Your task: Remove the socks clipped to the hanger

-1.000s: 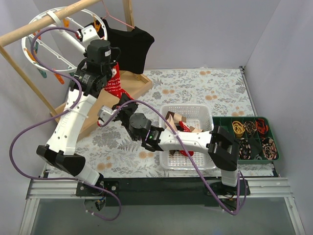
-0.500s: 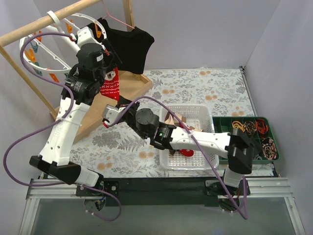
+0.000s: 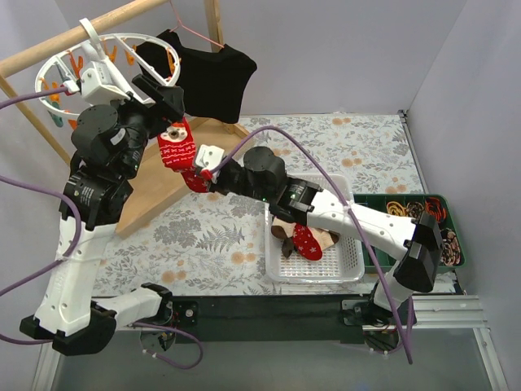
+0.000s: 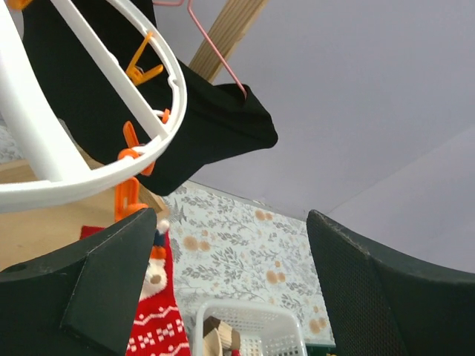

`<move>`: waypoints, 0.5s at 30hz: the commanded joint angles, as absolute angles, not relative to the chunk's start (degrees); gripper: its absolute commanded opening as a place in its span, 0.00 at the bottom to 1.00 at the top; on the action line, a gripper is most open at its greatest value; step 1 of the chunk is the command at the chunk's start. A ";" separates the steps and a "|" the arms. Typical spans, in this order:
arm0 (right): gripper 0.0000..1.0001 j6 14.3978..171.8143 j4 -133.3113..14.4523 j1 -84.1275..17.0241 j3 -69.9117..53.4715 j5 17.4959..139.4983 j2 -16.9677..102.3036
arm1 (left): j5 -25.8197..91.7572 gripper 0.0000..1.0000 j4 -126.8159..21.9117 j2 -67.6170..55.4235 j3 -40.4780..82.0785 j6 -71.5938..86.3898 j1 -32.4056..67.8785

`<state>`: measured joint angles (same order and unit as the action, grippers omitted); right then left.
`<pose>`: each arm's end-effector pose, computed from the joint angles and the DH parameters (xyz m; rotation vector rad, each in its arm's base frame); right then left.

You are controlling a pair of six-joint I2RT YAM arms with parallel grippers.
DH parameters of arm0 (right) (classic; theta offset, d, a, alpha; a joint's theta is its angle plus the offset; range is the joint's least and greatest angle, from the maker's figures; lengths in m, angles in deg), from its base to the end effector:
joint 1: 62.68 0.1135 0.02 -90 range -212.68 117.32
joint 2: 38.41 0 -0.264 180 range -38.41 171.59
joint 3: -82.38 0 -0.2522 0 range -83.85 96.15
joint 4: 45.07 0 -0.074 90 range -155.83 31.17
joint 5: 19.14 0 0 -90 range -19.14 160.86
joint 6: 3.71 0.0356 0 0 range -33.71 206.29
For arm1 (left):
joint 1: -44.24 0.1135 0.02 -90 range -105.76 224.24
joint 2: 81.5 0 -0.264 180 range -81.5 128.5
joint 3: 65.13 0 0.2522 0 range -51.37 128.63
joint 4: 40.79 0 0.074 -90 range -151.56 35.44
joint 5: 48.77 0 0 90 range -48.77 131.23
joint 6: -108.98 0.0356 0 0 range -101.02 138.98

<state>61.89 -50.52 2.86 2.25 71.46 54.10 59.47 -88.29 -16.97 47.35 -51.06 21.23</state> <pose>0.1616 0.3563 0.4132 -1.1127 1.1018 0.5765 0.1730 -0.0614 0.5400 -0.8960 1.3953 -1.0164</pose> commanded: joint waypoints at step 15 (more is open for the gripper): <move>0.01 85.85 -61.30 -6.52 20.47 107.41 62.57 | 56.87 0.78 -90.32 -39.93 28.00 -63.99 21.38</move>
